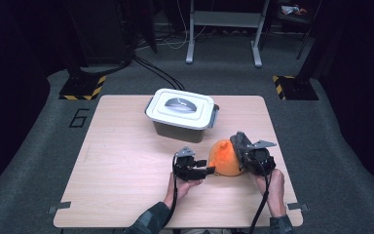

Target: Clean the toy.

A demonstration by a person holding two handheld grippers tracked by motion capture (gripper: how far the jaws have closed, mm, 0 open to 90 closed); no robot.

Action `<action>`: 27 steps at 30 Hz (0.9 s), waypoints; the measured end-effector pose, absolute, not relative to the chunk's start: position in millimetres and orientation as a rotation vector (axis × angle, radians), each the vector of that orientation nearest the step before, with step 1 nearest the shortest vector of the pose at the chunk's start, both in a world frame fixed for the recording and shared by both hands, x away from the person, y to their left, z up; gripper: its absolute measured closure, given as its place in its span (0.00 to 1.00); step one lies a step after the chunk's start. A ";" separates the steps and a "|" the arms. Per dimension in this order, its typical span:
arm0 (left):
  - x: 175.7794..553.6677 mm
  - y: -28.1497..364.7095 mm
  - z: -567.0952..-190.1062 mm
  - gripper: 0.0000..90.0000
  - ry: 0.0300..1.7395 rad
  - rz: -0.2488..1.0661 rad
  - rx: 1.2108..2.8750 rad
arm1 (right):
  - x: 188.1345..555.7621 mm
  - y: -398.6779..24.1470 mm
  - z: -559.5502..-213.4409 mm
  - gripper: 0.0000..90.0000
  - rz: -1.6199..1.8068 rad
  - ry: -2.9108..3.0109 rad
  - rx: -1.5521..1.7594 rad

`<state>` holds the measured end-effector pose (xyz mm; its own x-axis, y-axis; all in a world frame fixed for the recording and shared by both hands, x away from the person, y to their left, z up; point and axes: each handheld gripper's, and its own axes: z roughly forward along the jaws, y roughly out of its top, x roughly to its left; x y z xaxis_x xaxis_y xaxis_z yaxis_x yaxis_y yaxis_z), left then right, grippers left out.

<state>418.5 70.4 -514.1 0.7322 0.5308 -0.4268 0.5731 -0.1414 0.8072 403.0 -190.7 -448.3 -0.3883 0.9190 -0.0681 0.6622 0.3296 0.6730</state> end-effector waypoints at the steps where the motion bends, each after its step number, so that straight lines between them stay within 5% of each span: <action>1: 418.3 68.5 -515.1 0.54 0.860 -0.040 1.789 | 403.0 -190.9 -448.5 0.80 0.785 2.159 1.390; 11: 416.8 63.0 -515.1 0.89 0.832 0.006 1.767 | 401.1 -195.5 -450.3 0.80 0.809 2.128 1.406; 27: 425.3 68.0 -465.4 0.93 0.704 0.185 1.848 | 391.6 -204.0 -444.0 0.81 0.859 2.079 1.395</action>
<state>425.3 68.0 -465.4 0.8115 0.5480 -0.2029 0.3780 -0.2275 0.8974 391.6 -204.0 -444.0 -0.3581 0.9322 -0.0516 0.6241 0.2802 0.7294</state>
